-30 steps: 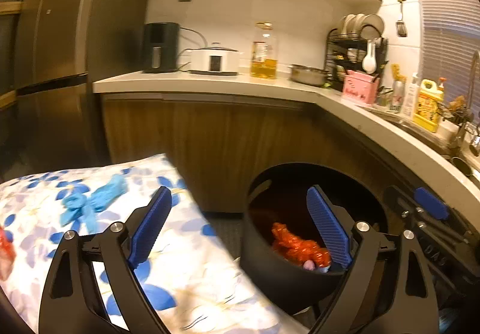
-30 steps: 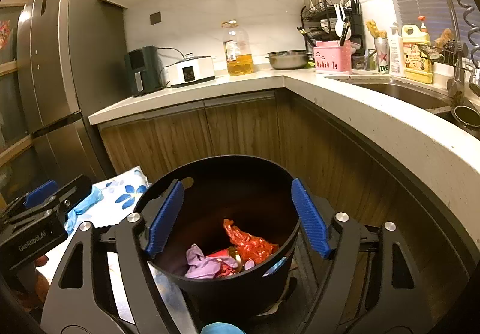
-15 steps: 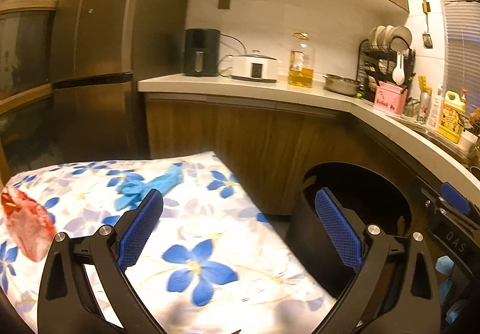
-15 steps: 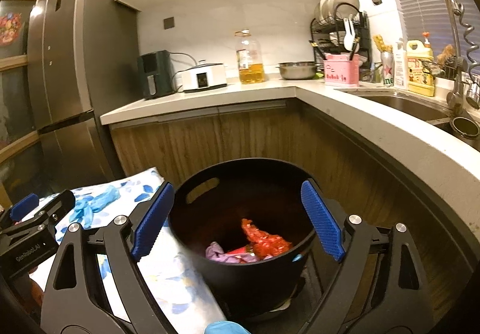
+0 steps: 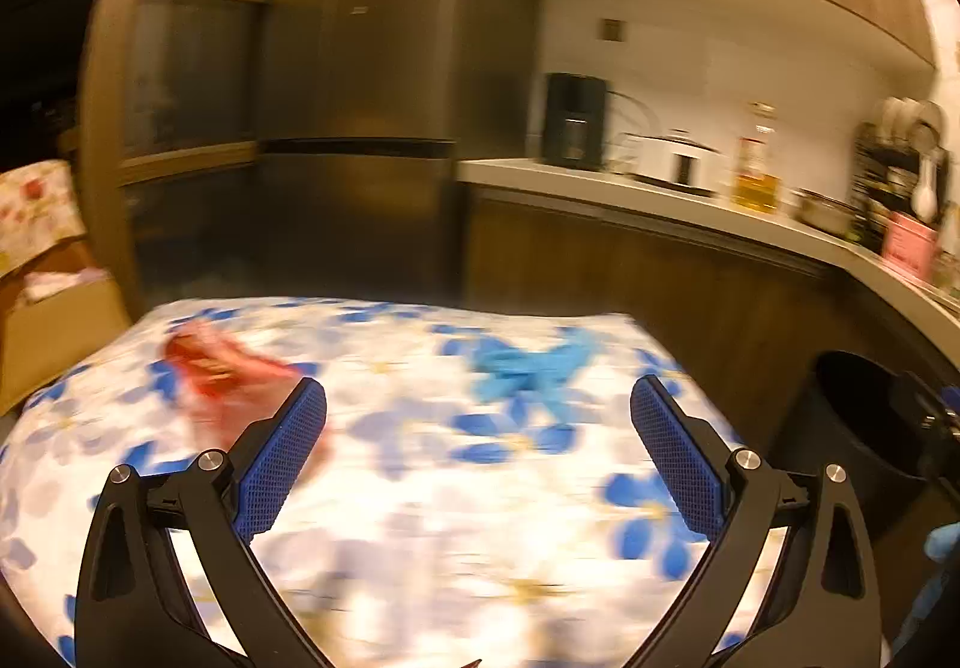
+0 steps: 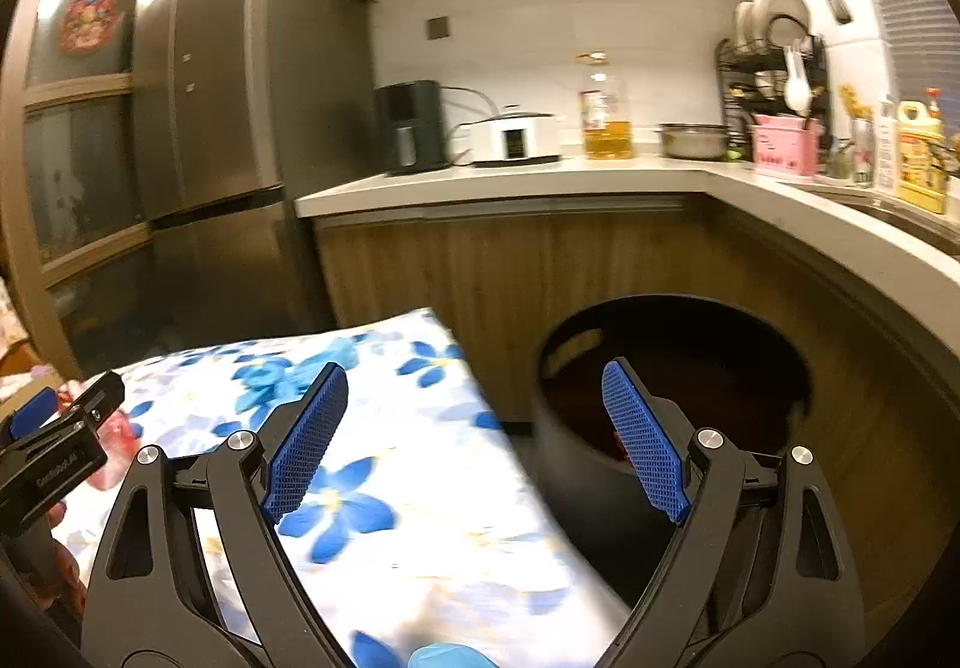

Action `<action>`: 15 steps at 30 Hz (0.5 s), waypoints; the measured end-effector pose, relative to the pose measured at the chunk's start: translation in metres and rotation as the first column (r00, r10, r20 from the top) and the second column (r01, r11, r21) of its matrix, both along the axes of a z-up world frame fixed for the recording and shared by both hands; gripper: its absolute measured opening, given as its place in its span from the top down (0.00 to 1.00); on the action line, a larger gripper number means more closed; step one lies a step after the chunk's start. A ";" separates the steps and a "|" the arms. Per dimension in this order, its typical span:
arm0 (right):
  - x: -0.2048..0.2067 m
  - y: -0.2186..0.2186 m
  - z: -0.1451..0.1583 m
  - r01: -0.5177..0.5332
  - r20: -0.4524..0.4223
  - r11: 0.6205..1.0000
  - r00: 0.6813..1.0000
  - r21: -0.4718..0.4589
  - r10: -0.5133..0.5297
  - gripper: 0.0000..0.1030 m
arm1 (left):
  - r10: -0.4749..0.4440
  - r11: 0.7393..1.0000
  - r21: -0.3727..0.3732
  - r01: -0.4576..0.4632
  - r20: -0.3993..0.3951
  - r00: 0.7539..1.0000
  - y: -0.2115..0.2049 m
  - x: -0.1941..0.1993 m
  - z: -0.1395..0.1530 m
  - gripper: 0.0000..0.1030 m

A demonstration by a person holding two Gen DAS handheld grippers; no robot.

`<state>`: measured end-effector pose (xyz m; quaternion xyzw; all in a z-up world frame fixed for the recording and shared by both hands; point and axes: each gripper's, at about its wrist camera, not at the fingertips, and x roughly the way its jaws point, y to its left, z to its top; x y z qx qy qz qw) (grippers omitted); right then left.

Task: Collect trash
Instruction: 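Move both tools back toward the red-and-white bag and blue glove, then grasp the red-and-white printed bag with the left tool while the right tool grasps the blue glove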

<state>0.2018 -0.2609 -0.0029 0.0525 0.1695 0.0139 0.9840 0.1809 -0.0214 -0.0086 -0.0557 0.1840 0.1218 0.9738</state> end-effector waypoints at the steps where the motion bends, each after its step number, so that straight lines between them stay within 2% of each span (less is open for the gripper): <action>1: 0.002 0.009 -0.002 -0.018 -0.001 1.000 1.000 -0.003 0.018 0.17 | 0.035 0.999 0.000 -0.035 -0.008 0.999 0.013 -0.002 -0.003 0.06; 7: 0.009 0.050 -0.011 -0.098 -0.020 0.995 0.995 -0.016 0.098 0.17 | 0.181 0.983 -0.012 -0.181 -0.026 0.983 0.069 -0.005 -0.012 0.06; 15: 0.017 0.085 -0.022 -0.167 -0.039 0.985 0.985 -0.029 0.166 0.17 | 0.220 0.974 -0.043 -0.223 -0.065 0.973 0.105 0.016 -0.021 0.06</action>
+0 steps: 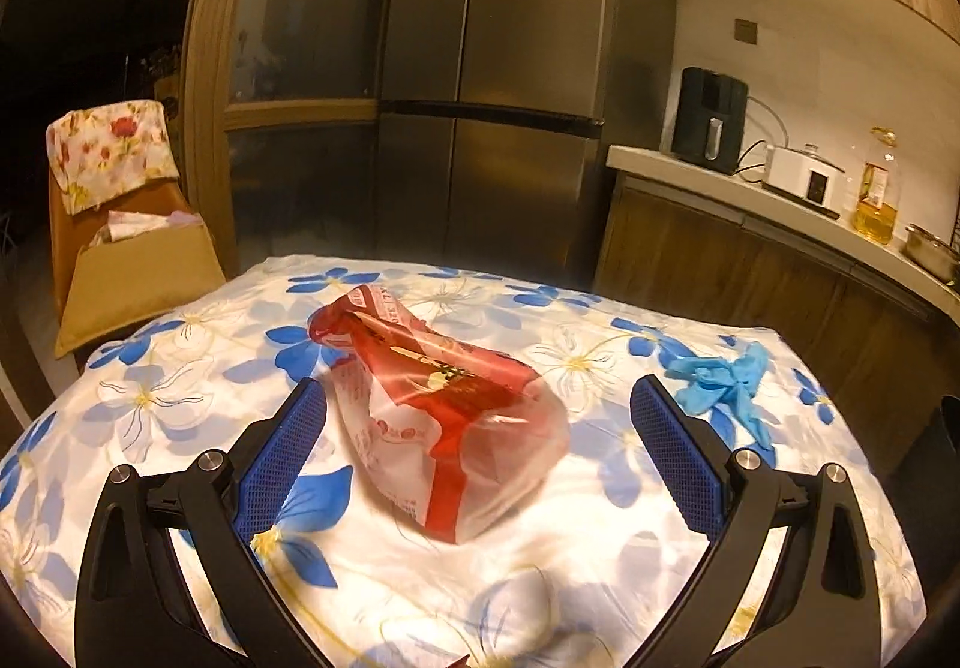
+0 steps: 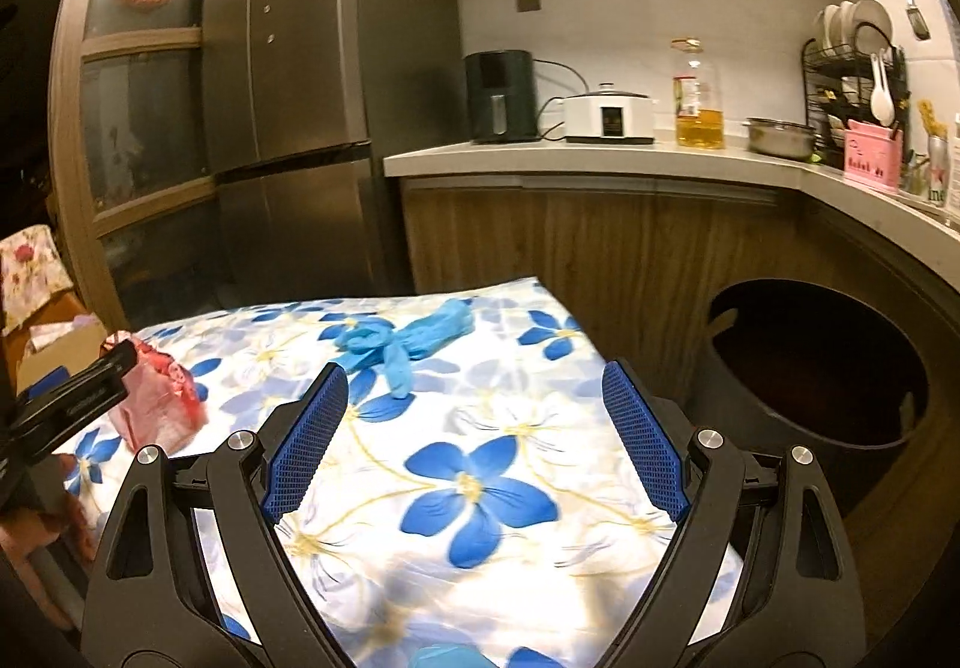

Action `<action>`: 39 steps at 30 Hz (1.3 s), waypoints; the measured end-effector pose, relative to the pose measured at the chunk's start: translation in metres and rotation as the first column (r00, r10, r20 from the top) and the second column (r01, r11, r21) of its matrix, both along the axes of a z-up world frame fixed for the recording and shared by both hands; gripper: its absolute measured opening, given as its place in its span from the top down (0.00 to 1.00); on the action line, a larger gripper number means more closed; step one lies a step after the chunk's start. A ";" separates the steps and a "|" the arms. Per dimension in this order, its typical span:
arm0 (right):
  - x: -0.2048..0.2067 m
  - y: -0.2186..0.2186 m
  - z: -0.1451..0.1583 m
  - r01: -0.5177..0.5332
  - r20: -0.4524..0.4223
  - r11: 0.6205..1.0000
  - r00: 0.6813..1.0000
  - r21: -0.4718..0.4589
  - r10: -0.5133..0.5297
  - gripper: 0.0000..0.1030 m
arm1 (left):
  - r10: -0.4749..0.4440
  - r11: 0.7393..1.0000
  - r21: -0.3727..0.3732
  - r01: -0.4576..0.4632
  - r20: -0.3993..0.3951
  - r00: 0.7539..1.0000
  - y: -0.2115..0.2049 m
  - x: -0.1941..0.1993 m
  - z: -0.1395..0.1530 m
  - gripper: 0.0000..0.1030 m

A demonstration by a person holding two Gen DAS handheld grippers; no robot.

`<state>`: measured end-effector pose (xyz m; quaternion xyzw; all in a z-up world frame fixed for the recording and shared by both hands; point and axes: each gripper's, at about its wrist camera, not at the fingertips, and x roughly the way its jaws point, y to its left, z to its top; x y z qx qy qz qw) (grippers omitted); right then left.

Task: Collect trash
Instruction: 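Grasp the red-and-white printed bag with the left tool while the right tool grasps the blue glove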

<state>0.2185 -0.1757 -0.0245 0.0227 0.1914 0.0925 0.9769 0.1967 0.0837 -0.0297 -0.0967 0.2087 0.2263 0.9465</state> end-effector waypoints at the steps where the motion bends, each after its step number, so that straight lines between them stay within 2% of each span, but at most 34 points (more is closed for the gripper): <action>1: 0.001 0.004 -0.001 -0.006 0.000 1.000 1.000 0.000 0.006 0.17 | -0.001 1.000 -0.006 0.001 -0.005 1.000 0.002 0.004 -0.002 0.06; 5: 0.007 0.015 -0.003 -0.025 0.000 1.000 1.000 0.001 0.025 0.17 | 0.000 1.000 -0.014 0.000 -0.038 0.999 0.007 0.013 -0.011 0.12; 8: 0.014 0.023 -0.004 -0.038 0.002 0.999 0.999 -0.004 0.038 0.17 | -0.002 0.999 -0.032 0.000 -0.064 0.998 0.010 0.018 -0.019 0.23; 11: 0.021 0.029 -0.006 -0.044 -0.005 0.999 0.999 -0.007 0.044 0.17 | -0.005 0.999 -0.046 0.001 -0.076 0.997 0.013 0.020 -0.025 0.29; 13: 0.025 0.033 -0.009 -0.047 -0.014 0.999 0.999 -0.009 0.047 0.17 | -0.007 0.998 -0.056 0.002 -0.083 0.997 0.014 0.021 -0.027 0.38; 15: 0.028 0.035 -0.012 -0.048 -0.022 0.999 0.999 -0.010 0.048 0.17 | -0.014 0.998 -0.067 0.008 -0.095 0.995 0.016 0.022 -0.031 0.57; 18: 0.034 0.039 -0.015 -0.048 -0.032 0.999 0.998 -0.015 0.048 0.17 | -0.025 0.997 -0.073 0.018 -0.106 0.994 0.016 0.023 -0.034 0.67; 20: 0.038 0.041 -0.018 -0.048 -0.037 0.999 0.998 -0.020 0.047 0.17 | -0.029 0.997 -0.076 0.019 -0.128 0.991 0.016 0.026 -0.038 0.82; 24: 0.050 0.046 -0.025 -0.038 -0.049 0.999 0.998 -0.023 0.037 0.19 | -0.030 0.996 -0.086 0.020 -0.116 0.993 0.017 0.022 -0.040 0.86; 35: 0.118 0.075 -0.053 -0.003 -0.156 1.000 0.988 -0.028 -0.001 0.45 | -0.049 0.995 -0.094 0.042 -0.070 0.996 0.017 0.018 -0.040 0.88; 39: 0.141 0.085 -0.069 -0.013 -0.228 0.999 0.974 -0.050 0.001 0.54 | -0.046 0.993 -0.113 0.039 -0.062 0.997 0.022 0.016 -0.042 0.88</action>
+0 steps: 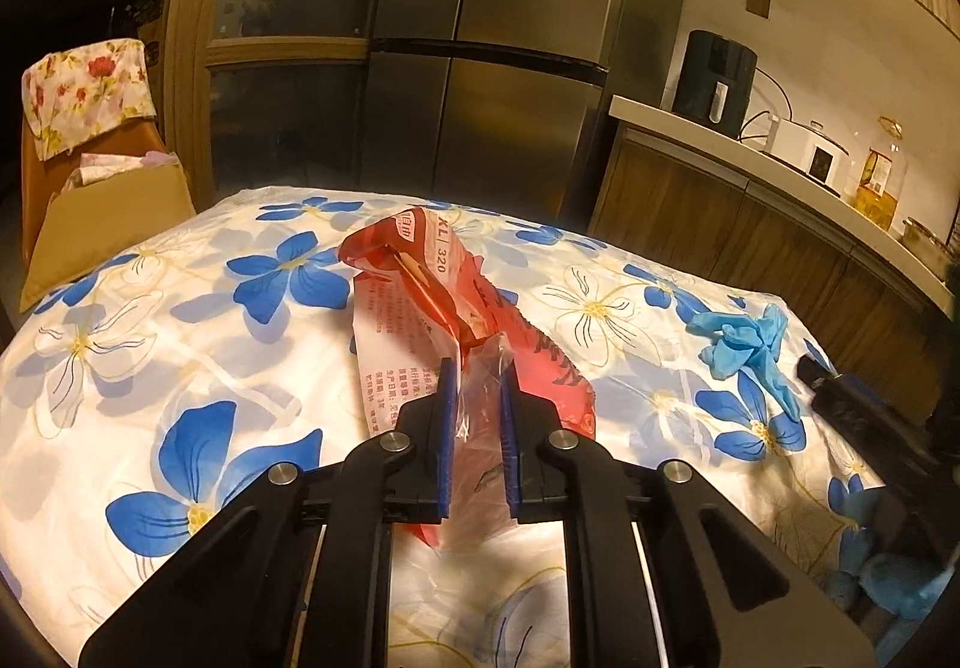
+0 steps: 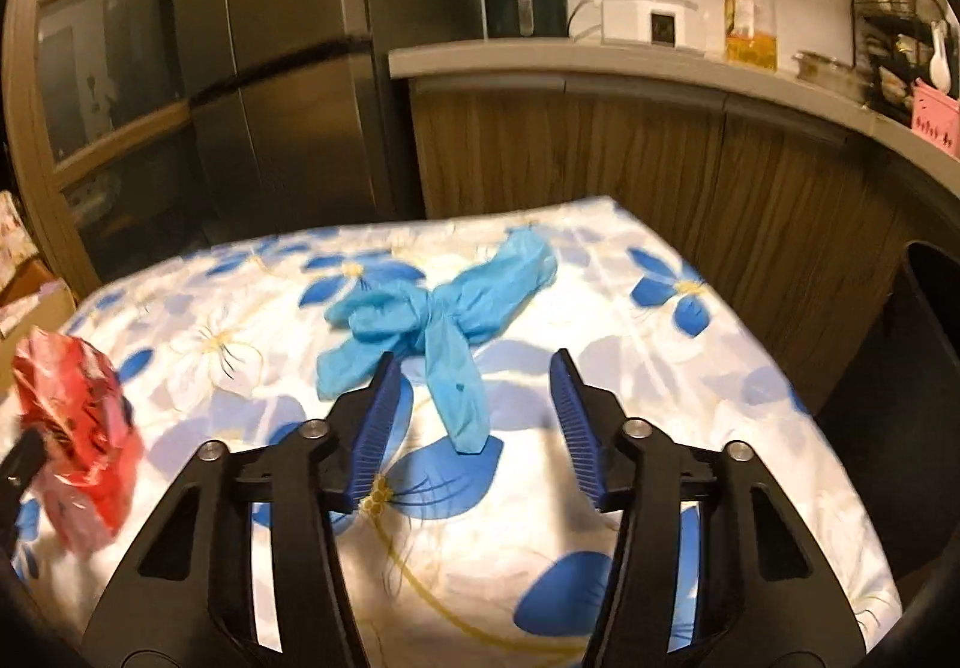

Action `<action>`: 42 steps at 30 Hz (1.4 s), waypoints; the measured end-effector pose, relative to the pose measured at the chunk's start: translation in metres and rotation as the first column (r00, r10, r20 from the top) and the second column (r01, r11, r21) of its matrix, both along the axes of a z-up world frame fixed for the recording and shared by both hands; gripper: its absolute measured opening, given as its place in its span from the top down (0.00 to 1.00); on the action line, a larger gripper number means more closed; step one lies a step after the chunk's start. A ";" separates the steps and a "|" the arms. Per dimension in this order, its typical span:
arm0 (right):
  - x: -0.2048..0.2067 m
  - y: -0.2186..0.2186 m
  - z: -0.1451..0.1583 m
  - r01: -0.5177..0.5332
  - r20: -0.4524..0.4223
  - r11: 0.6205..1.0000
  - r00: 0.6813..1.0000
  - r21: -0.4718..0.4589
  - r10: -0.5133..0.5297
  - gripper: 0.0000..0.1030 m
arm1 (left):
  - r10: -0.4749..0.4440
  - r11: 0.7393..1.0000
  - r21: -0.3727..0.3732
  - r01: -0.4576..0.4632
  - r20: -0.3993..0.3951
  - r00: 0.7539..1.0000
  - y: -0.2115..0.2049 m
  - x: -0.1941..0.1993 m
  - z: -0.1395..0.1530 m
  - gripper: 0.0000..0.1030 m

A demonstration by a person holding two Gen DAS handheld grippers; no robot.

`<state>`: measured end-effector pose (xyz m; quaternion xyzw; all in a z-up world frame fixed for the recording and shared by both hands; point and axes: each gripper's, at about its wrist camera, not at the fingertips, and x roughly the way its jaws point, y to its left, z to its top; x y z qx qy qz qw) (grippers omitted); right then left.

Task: Collect trash
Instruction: 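Grasp the red-and-white printed bag with the left tool while the right tool grasps the blue glove, then lift the printed bag and blue glove and carry both over the black bin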

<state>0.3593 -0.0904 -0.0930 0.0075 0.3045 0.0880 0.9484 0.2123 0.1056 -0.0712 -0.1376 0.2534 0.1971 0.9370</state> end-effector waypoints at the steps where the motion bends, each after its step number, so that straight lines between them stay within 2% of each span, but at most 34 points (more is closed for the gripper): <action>1: 0.004 0.003 -0.005 -0.007 -0.021 1.000 1.000 -0.012 0.007 0.58 | -0.001 1.000 -0.002 0.001 0.001 1.000 0.000 0.000 0.000 0.88; 6: 0.014 0.004 -0.022 -0.007 -0.085 1.000 0.996 -0.018 0.006 0.67 | -0.002 1.000 -0.003 0.002 0.006 1.000 0.001 -0.001 -0.001 0.88; 10: 0.013 0.009 -0.024 -0.017 -0.079 0.999 0.997 -0.042 0.014 0.74 | -0.002 1.000 -0.007 0.002 0.011 1.000 0.002 -0.003 -0.002 0.88; 17: 0.012 0.014 -0.024 -0.037 -0.077 0.998 0.996 -0.058 0.033 0.94 | 0.001 1.000 -0.008 -0.001 0.014 1.000 0.003 -0.003 -0.001 0.88; 20: 0.012 0.013 -0.024 -0.041 -0.080 0.998 0.996 -0.047 0.037 0.98 | 0.002 1.000 -0.009 -0.002 0.016 1.000 0.003 -0.003 -0.001 0.88; 25: 0.009 0.007 -0.019 -0.040 -0.061 0.999 0.997 -0.004 0.040 0.99 | 0.002 1.000 -0.012 -0.002 0.017 1.000 0.003 -0.003 -0.002 0.88; 30: -0.004 -0.010 -0.001 -0.032 0.000 0.996 0.999 0.078 0.032 0.99 | 0.001 1.000 -0.015 0.000 0.019 1.000 0.003 -0.002 -0.002 0.88; 36: -0.031 -0.017 0.019 -0.062 0.068 0.996 0.996 0.070 0.057 0.99 | -0.008 1.000 -0.019 0.008 0.026 1.000 0.003 -0.003 0.002 0.88; 42: -0.052 -0.030 0.042 -0.080 0.107 0.995 0.992 0.065 0.072 0.99 | -0.056 0.998 0.010 0.056 0.049 0.997 -0.014 -0.009 0.021 0.88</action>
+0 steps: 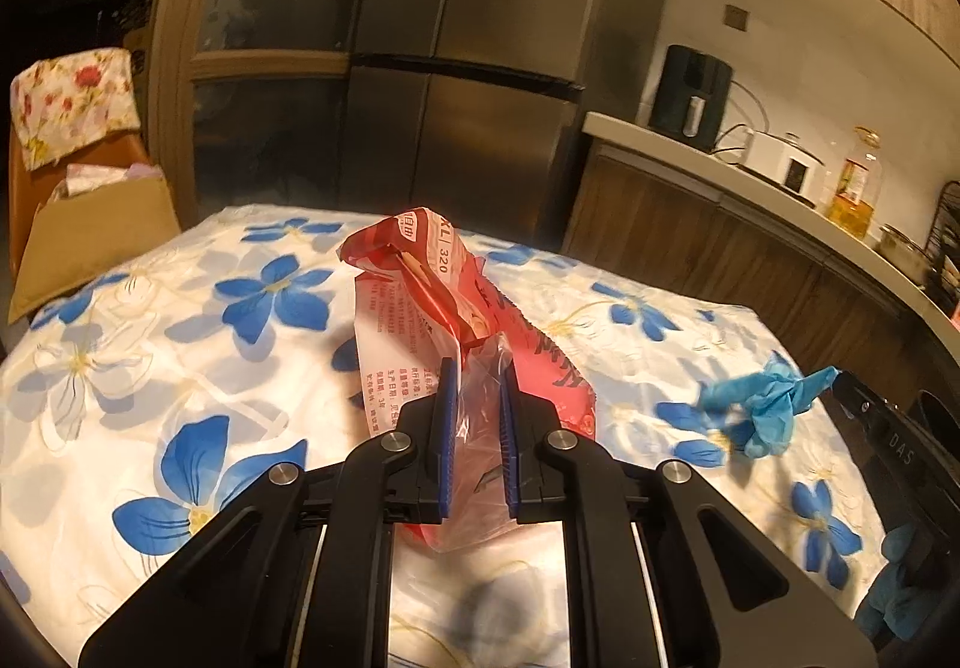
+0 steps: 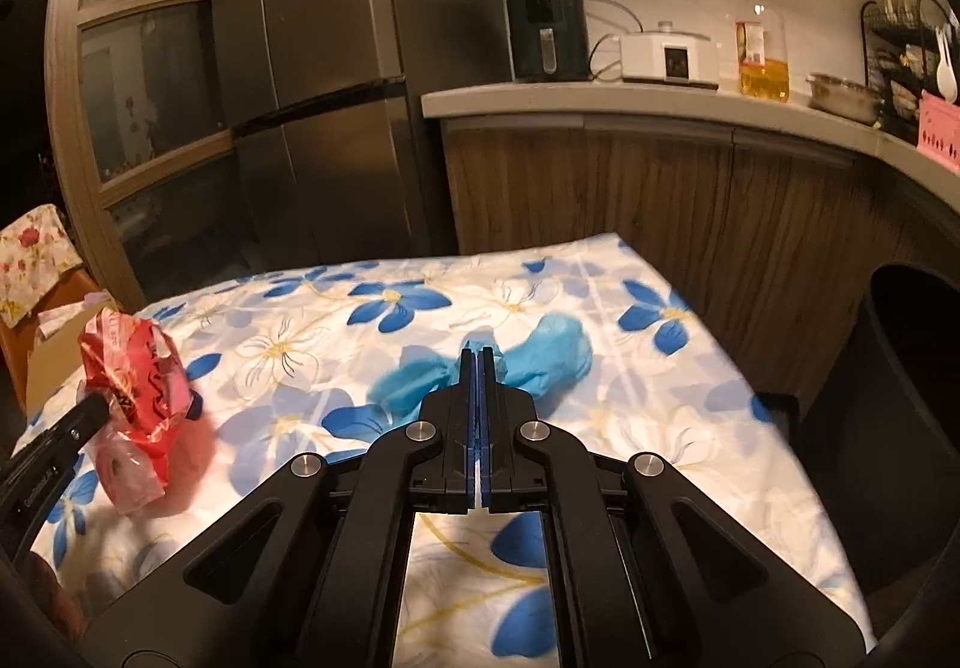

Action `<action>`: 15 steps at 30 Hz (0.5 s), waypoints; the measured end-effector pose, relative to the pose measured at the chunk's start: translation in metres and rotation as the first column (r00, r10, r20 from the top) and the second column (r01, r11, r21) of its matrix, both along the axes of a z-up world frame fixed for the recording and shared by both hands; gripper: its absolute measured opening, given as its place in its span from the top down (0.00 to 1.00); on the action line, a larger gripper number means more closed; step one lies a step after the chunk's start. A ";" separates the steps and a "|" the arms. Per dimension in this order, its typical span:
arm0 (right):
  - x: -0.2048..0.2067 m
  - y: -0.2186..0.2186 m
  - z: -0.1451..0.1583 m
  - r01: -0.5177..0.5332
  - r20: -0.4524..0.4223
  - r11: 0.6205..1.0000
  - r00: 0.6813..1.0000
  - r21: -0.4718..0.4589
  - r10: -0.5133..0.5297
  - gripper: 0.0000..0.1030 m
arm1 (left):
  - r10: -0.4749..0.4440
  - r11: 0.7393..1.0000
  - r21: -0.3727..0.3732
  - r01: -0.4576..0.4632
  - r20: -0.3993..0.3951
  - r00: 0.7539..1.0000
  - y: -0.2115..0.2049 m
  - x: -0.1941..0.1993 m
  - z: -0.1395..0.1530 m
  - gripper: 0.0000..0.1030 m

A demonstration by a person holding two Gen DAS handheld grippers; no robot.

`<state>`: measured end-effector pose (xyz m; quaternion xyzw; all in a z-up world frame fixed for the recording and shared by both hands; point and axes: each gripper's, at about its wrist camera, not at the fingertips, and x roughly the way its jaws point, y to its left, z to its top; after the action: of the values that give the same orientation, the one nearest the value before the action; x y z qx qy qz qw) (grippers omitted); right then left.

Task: Collect trash
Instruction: 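Lift the printed bag and blue glove and carry both over the black bin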

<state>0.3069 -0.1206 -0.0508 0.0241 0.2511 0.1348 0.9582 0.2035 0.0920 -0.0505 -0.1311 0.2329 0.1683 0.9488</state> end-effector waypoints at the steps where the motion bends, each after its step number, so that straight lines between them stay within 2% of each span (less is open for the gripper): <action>1: -0.005 -0.004 0.007 -0.002 0.015 1.000 1.000 0.001 0.002 0.99 | -0.006 1.000 0.006 0.006 0.006 1.000 -0.004 -0.002 0.004 0.88; 8: -0.029 -0.026 0.039 -0.009 0.068 1.000 0.998 0.009 0.008 0.99 | -0.050 0.999 0.024 0.049 0.038 0.998 -0.029 -0.012 0.029 0.88; 15: -0.046 -0.049 0.054 0.009 0.086 1.000 0.996 0.001 -0.009 0.99 | -0.106 0.993 0.050 0.102 0.064 0.992 -0.063 -0.017 0.049 0.88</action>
<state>0.2607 -0.1692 0.0037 0.0199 0.2095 0.1314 0.9687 0.1864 0.0293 -0.0020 -0.1020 0.2038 0.1196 0.9663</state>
